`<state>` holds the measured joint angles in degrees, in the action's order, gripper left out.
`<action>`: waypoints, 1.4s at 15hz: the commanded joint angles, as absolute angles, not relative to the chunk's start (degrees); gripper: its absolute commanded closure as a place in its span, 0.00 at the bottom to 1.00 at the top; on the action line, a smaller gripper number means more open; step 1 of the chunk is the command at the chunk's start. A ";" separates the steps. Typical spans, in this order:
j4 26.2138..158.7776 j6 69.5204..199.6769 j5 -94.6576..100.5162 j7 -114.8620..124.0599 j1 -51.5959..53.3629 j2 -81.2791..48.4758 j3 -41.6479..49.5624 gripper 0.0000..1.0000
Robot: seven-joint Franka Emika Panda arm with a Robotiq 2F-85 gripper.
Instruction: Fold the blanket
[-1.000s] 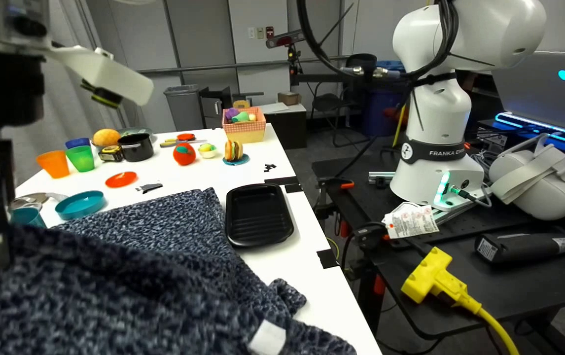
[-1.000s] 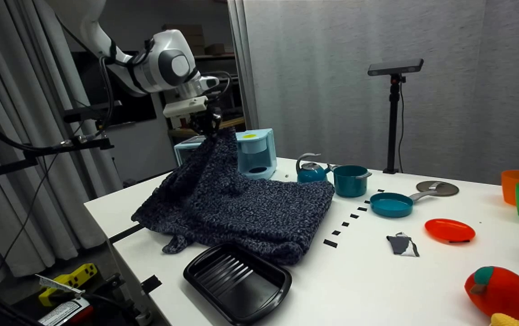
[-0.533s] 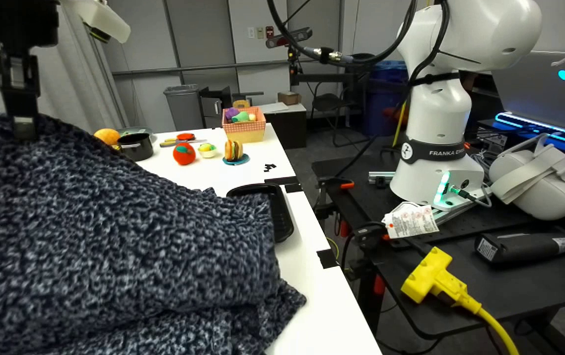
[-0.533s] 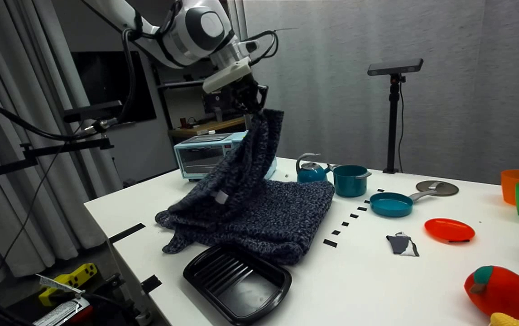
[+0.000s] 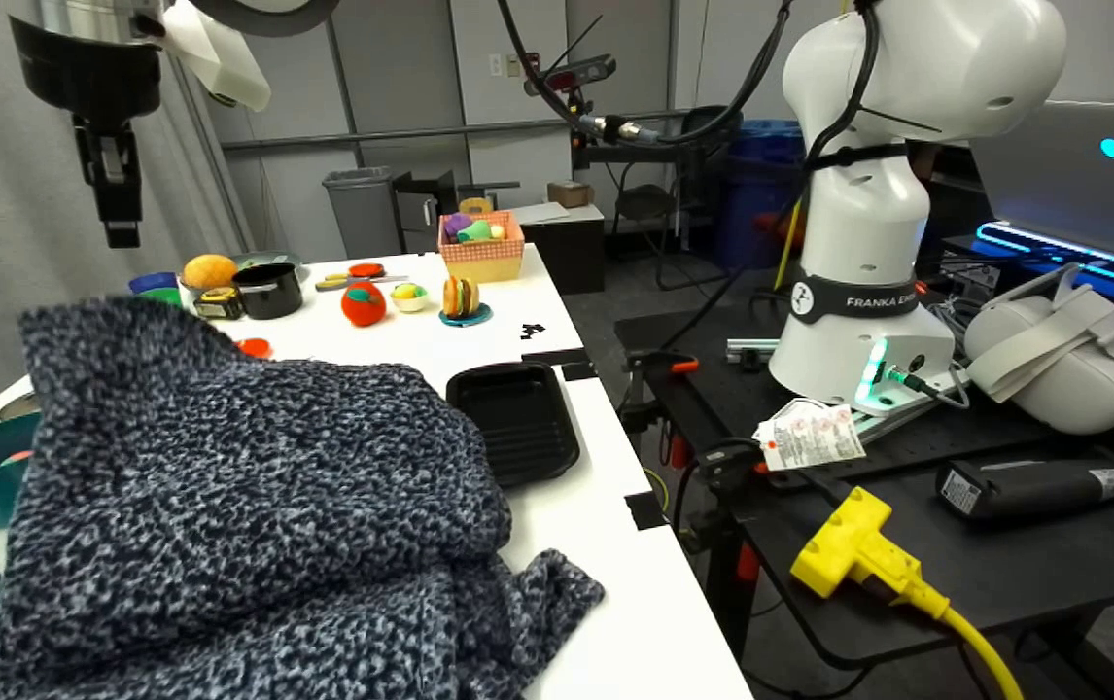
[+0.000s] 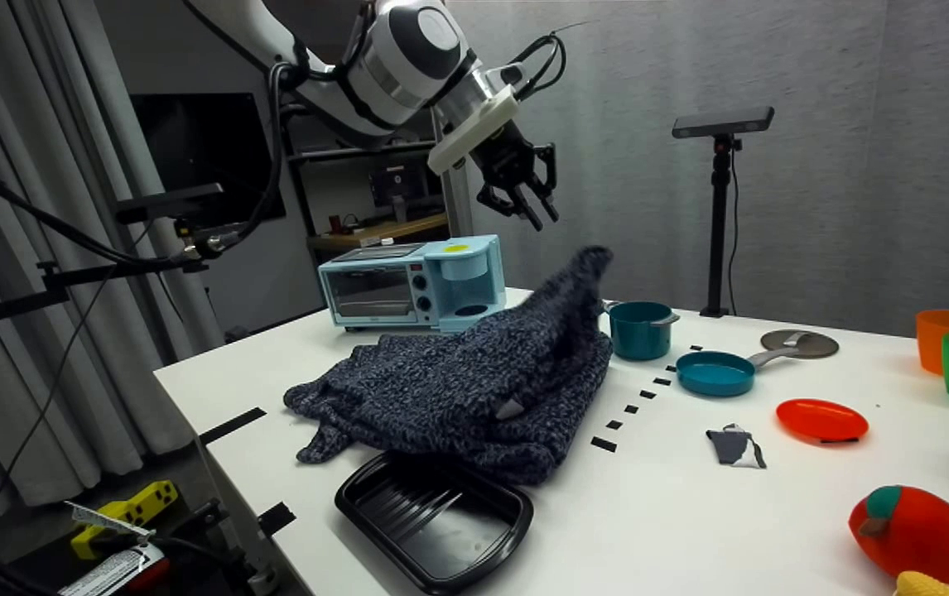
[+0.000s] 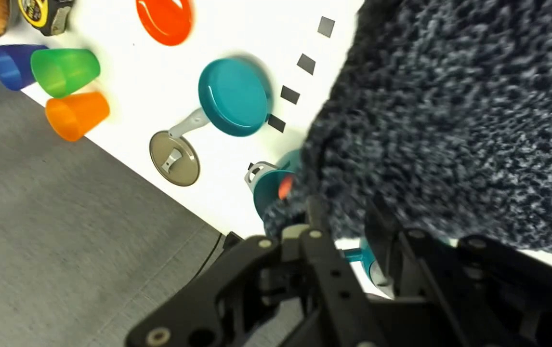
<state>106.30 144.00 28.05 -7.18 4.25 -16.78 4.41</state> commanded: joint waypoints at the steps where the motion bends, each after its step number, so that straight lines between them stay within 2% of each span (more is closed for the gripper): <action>1: 106.83 143.01 29.39 -5.31 4.62 -15.78 4.11 0.40; 6: 111.35 144.19 27.35 -2.73 6.12 -11.79 1.34 0.02; 13: 120.17 146.64 17.72 3.23 9.04 -9.13 -5.68 0.00; 21: 127.92 153.27 5.48 2.42 13.78 -11.91 -14.11 0.00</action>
<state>125.22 151.06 9.61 3.68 12.49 -11.84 -12.04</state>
